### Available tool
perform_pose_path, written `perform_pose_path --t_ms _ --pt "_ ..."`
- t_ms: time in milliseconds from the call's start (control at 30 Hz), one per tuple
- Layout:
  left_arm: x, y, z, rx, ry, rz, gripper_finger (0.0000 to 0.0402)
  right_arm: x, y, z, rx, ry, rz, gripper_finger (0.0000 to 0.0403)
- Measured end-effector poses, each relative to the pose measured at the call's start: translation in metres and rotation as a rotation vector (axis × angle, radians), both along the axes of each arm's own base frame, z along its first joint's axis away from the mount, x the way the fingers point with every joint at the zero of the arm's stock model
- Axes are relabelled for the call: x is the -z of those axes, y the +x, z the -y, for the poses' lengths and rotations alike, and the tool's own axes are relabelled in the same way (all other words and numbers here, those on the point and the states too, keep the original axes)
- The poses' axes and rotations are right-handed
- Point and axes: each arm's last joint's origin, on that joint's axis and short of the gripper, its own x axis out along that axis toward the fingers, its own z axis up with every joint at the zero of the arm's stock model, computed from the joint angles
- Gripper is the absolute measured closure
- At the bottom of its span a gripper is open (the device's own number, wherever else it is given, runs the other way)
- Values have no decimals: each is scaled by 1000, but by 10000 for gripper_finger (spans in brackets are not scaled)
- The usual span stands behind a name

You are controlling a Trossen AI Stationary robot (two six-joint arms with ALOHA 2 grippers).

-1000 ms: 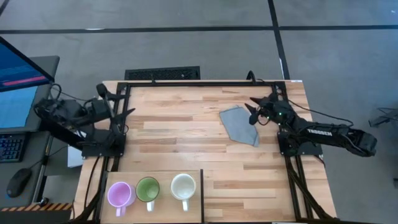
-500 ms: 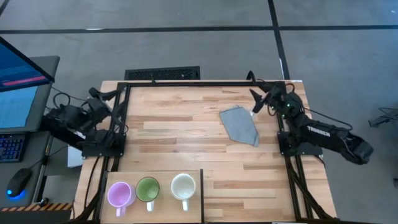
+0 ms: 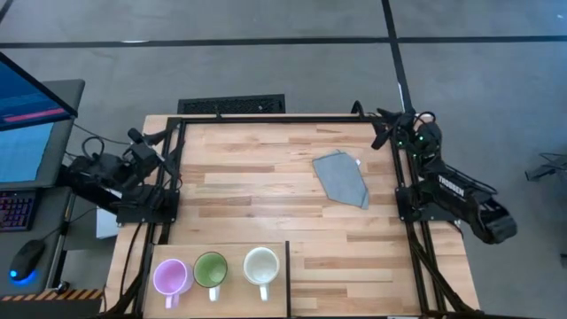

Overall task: Stack small to large cups/mugs on shelf
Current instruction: Return to Home position

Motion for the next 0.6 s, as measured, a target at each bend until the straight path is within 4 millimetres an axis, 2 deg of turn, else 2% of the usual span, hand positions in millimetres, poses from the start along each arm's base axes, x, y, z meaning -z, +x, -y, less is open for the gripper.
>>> perform_pose_path --t_ms 100,233,367,467,600 --pt "1 4 2 59 2 8 157 0 -2 0 -78 5 2 168" --pt "2 2 -2 -98 -21 23 157 0 -3 0 -83 3 2 168" --pt "5 4 -3 -79 -37 34 157 -1 -3 0 -83 -10 6 168" --pt "16 12 -2 -51 -42 11 157 -2 -3 0 -84 -13 6 168" --pt "30 19 -5 -110 -36 6 157 -2 -3 0 -84 -12 6 168"
